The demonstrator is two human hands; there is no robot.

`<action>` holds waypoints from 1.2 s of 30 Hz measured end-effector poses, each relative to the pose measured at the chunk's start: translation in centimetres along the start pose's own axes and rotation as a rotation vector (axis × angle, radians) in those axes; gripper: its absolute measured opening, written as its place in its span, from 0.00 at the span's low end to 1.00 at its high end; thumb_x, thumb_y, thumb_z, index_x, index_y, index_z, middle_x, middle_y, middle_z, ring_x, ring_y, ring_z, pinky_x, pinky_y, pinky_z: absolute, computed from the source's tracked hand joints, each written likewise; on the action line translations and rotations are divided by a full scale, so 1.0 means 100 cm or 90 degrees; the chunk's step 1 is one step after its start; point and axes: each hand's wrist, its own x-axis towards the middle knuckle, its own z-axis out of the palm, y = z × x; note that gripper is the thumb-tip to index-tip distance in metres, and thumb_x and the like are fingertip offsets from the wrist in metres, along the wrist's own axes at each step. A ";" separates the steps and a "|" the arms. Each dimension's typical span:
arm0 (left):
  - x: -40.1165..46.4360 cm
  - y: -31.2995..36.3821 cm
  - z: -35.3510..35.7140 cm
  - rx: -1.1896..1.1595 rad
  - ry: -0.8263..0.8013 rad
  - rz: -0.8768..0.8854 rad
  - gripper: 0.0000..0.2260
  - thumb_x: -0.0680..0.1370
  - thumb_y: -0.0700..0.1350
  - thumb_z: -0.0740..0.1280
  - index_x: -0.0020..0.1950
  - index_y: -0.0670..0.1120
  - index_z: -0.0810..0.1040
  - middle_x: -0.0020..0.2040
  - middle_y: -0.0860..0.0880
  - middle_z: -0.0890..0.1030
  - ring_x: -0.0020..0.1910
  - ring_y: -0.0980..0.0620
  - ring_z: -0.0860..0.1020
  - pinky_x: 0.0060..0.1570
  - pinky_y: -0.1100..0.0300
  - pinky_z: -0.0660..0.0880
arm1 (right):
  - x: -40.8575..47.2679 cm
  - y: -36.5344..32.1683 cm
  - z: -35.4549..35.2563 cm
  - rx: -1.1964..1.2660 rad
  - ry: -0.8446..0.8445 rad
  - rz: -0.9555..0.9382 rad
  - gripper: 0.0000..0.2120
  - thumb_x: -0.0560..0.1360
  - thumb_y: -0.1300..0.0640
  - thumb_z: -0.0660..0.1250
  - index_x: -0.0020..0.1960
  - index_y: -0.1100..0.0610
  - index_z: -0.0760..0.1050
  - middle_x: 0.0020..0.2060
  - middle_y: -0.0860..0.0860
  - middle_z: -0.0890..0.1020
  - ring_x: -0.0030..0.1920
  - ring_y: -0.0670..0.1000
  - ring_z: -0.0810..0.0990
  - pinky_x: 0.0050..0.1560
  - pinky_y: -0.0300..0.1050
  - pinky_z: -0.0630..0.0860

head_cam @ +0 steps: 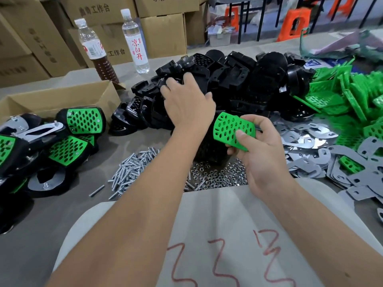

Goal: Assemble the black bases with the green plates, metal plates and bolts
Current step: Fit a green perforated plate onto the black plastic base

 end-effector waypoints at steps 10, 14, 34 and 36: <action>0.029 0.002 0.016 0.041 -0.050 -0.017 0.23 0.73 0.56 0.72 0.64 0.48 0.73 0.65 0.40 0.73 0.63 0.36 0.71 0.47 0.53 0.66 | 0.000 0.000 0.000 -0.019 0.032 -0.025 0.12 0.82 0.70 0.63 0.60 0.56 0.73 0.52 0.58 0.82 0.37 0.51 0.83 0.34 0.43 0.78; 0.021 0.000 -0.020 -0.225 -0.044 0.005 0.13 0.74 0.57 0.64 0.51 0.50 0.73 0.44 0.49 0.80 0.47 0.42 0.78 0.41 0.55 0.69 | 0.002 -0.002 -0.004 0.027 0.077 -0.057 0.12 0.83 0.70 0.62 0.59 0.54 0.72 0.54 0.58 0.82 0.31 0.52 0.81 0.30 0.43 0.76; -0.089 -0.044 -0.028 -0.786 -0.291 -0.129 0.36 0.81 0.71 0.45 0.41 0.54 0.87 0.35 0.36 0.84 0.25 0.39 0.80 0.21 0.61 0.71 | 0.002 -0.005 -0.014 -0.265 -0.128 -0.185 0.14 0.78 0.65 0.73 0.62 0.56 0.77 0.38 0.51 0.87 0.29 0.46 0.80 0.35 0.51 0.82; -0.089 -0.046 -0.027 -0.790 -0.291 -0.127 0.36 0.80 0.72 0.45 0.42 0.53 0.87 0.36 0.36 0.84 0.25 0.39 0.81 0.22 0.61 0.71 | 0.002 -0.005 -0.015 -0.273 -0.143 -0.170 0.14 0.78 0.65 0.73 0.62 0.56 0.77 0.40 0.52 0.88 0.31 0.45 0.81 0.34 0.46 0.80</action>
